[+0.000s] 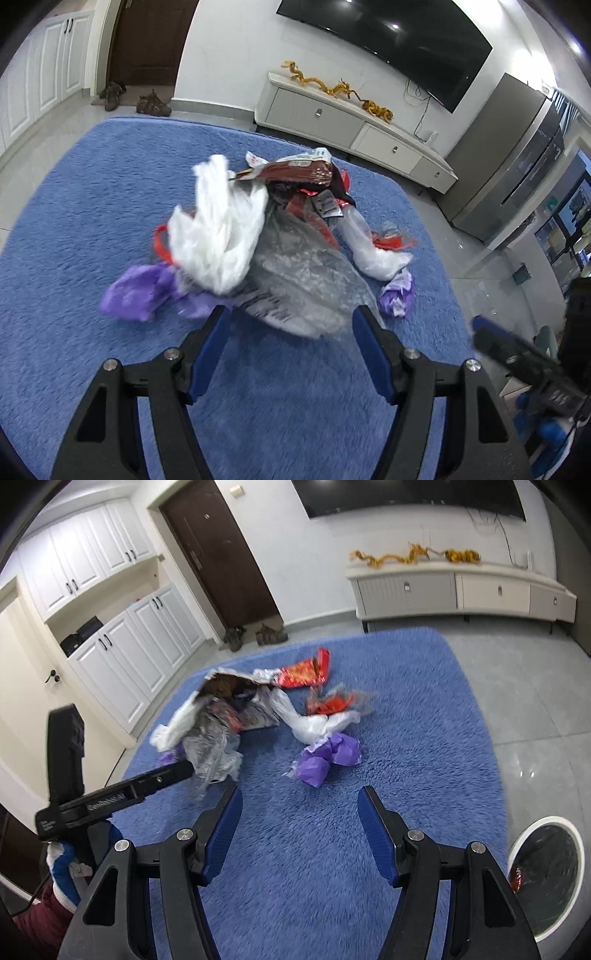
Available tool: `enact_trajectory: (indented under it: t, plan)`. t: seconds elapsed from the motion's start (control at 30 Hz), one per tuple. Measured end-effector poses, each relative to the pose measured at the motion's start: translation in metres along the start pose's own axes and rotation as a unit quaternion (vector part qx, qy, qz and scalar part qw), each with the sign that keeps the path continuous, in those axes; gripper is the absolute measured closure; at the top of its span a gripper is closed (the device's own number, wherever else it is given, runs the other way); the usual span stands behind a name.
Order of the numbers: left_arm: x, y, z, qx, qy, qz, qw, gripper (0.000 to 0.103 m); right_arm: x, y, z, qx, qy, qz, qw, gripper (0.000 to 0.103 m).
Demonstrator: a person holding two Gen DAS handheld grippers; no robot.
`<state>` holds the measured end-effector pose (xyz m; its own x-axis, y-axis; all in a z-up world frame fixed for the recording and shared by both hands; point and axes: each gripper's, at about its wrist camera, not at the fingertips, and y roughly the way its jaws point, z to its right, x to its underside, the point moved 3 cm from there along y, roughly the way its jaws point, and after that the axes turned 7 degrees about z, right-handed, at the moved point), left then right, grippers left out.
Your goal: Collect trash
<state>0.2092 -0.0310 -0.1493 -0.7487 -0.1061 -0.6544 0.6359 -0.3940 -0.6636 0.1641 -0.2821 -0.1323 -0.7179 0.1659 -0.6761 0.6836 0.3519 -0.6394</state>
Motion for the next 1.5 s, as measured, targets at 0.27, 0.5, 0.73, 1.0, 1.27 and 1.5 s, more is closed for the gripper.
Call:
enact_trajectory:
  t: [0.27,0.5,0.73,1.0,1.27,1.5]
  plan:
    - [-0.007,0.023,0.002,0.018,-0.015,-0.023,0.9994,0.067,-0.002,0.055,0.012,0.000,0.025,-0.032,0.999,0.039]
    - [-0.006,0.024,0.005,0.041,-0.018,-0.030,0.9985,0.092,-0.003,0.087,0.011,0.007,0.030,-0.046,0.998,0.045]
    - [0.007,-0.003,0.018,0.072,0.001,-0.029,0.9970,0.094,-0.001,0.087,0.013,0.010,0.027,-0.048,0.998,0.076]
    - [0.040,-0.049,0.043,0.130,0.041,-0.036,0.9901,0.095,0.022,0.034,0.015,-0.006,0.016,-0.039,0.999,0.076]
    - [0.056,-0.091,0.063,0.126,0.083,-0.014,0.9884,0.095,0.039,-0.027,0.017,-0.007,0.014,-0.009,1.000,0.076]
    - [0.060,-0.122,0.077,0.122,0.098,0.012,0.9877,0.095,0.038,-0.075,0.011,-0.010,0.000,0.030,1.000,0.076]
